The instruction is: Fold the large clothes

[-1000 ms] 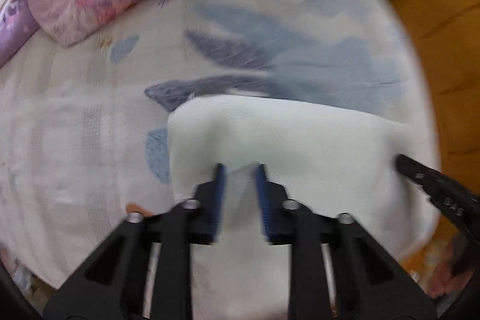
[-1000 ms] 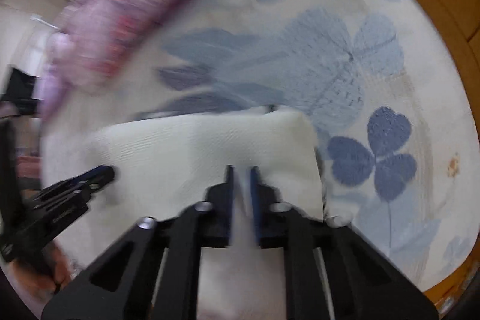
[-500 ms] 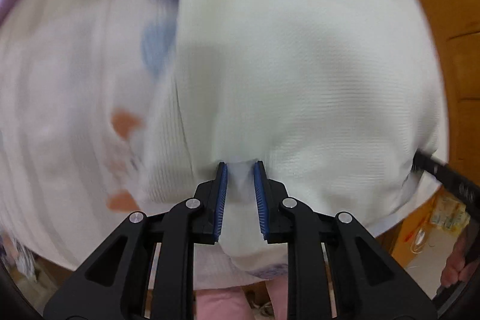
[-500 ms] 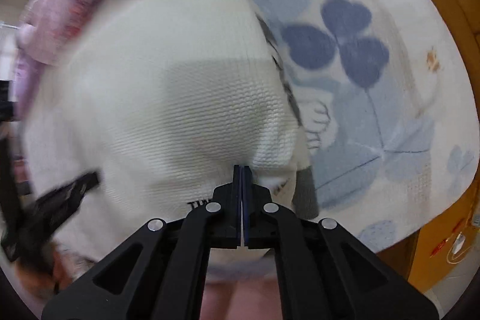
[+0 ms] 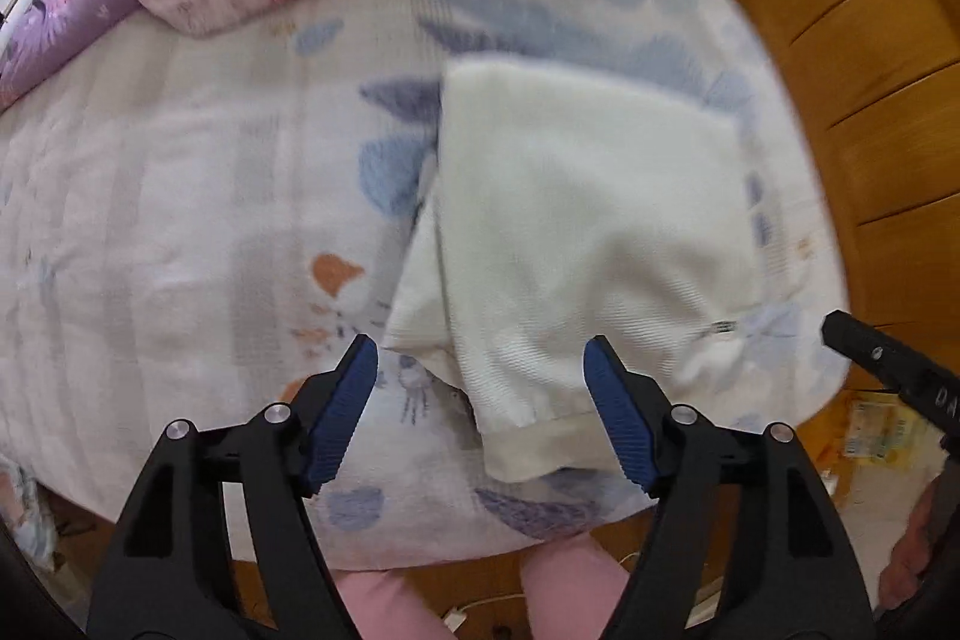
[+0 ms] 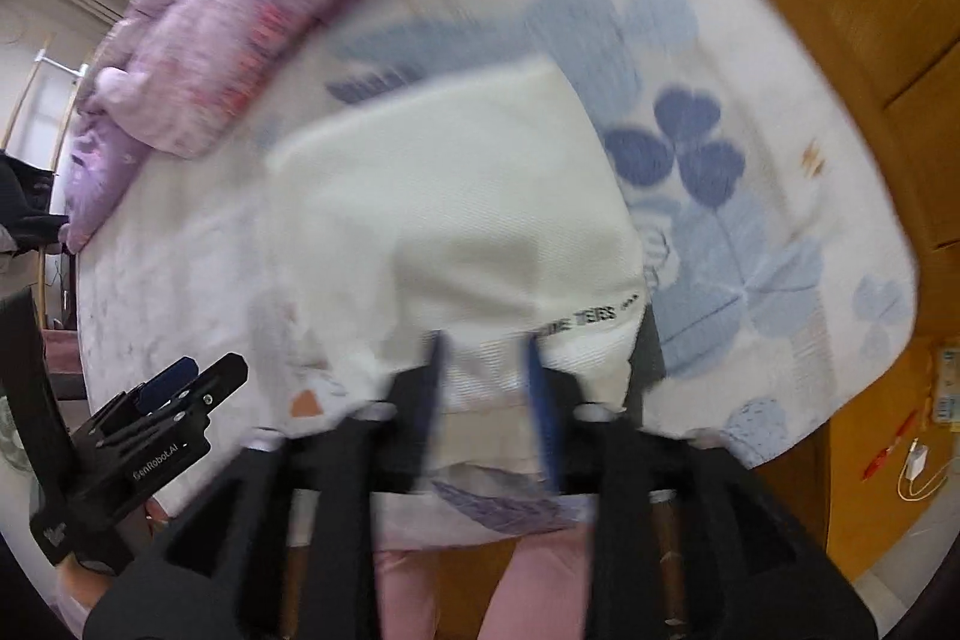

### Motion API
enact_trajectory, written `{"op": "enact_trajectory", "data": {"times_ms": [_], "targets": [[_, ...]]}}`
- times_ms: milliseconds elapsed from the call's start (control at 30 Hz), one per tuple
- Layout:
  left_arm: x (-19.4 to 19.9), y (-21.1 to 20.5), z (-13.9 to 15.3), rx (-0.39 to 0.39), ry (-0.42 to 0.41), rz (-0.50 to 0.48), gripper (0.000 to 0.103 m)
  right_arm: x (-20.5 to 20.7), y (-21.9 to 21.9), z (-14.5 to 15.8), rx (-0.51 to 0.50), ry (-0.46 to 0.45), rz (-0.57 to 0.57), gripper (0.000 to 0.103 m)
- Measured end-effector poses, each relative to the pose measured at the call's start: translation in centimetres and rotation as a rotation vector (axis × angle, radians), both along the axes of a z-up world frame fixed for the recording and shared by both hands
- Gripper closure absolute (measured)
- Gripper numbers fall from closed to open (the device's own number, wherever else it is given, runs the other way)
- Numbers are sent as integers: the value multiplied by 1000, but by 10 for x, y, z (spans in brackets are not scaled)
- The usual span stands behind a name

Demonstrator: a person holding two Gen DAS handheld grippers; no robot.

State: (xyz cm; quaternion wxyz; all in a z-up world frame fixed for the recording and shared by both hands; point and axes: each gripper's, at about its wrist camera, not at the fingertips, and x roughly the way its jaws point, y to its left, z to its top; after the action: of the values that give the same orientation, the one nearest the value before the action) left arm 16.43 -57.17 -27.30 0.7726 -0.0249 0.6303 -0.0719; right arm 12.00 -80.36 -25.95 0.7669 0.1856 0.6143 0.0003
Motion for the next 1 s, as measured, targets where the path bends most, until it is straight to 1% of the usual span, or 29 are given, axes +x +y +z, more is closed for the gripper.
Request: {"op": "enact_trajectory", "data": {"times_ms": [33, 67, 100, 133, 167, 200, 233, 333, 367, 400, 433, 500, 533, 567, 667, 800, 900, 1000], "targets": [[-2, 12, 14, -15, -22, -12, 31, -9, 12, 22, -41, -52, -24, 22], [-6, 19, 27, -16, -46, -29, 31, -15, 22, 35, -75, -92, -48, 17], [-9, 24, 39, -9, -69, -47, 31, -25, 36, 54, -103, -138, -73, 16], [-13, 38, 57, 4, -110, -86, 31, -37, 52, 70, -117, -169, -96, 15], [-18, 44, 66, 7, -138, -112, 30, -42, 61, 79, -131, -183, -117, 15], [-23, 60, 85, 4, -191, -159, 30, -53, 77, 90, -160, -201, -157, 14], [-27, 71, 98, 6, -216, -186, 29, -66, 92, 101, -190, -214, -203, 13], [-47, 110, 133, 28, -279, -276, 29, -97, 122, 119, -257, -241, -344, 13], [-55, 122, 146, 21, -307, -300, 27, -111, 137, 129, -302, -260, -396, 13], [-64, 134, 157, 17, -330, -311, 23, -117, 149, 136, -346, -269, -412, 12], [-70, 141, 162, 17, -343, -314, 17, -123, 162, 143, -387, -277, -410, 12], [-84, 158, 178, -12, -369, -325, 14, -133, 186, 155, -442, -281, -385, 12], [-88, 165, 183, -30, -372, -328, 11, -138, 192, 158, -442, -290, -379, 12], [-96, 172, 190, -55, -380, -333, 11, -145, 201, 163, -432, -308, -370, 12], [-114, 180, 205, -68, -397, -339, 7, -161, 222, 175, -430, -331, -366, 12], [-135, 184, 209, -87, -415, -342, 6, -177, 237, 177, -397, -356, -361, 10], [-139, 182, 206, -99, -392, -346, 6, -181, 246, 176, -403, -359, -340, 10], [-141, 181, 206, -83, -404, -348, 6, -182, 248, 178, -423, -371, -334, 10]]}}
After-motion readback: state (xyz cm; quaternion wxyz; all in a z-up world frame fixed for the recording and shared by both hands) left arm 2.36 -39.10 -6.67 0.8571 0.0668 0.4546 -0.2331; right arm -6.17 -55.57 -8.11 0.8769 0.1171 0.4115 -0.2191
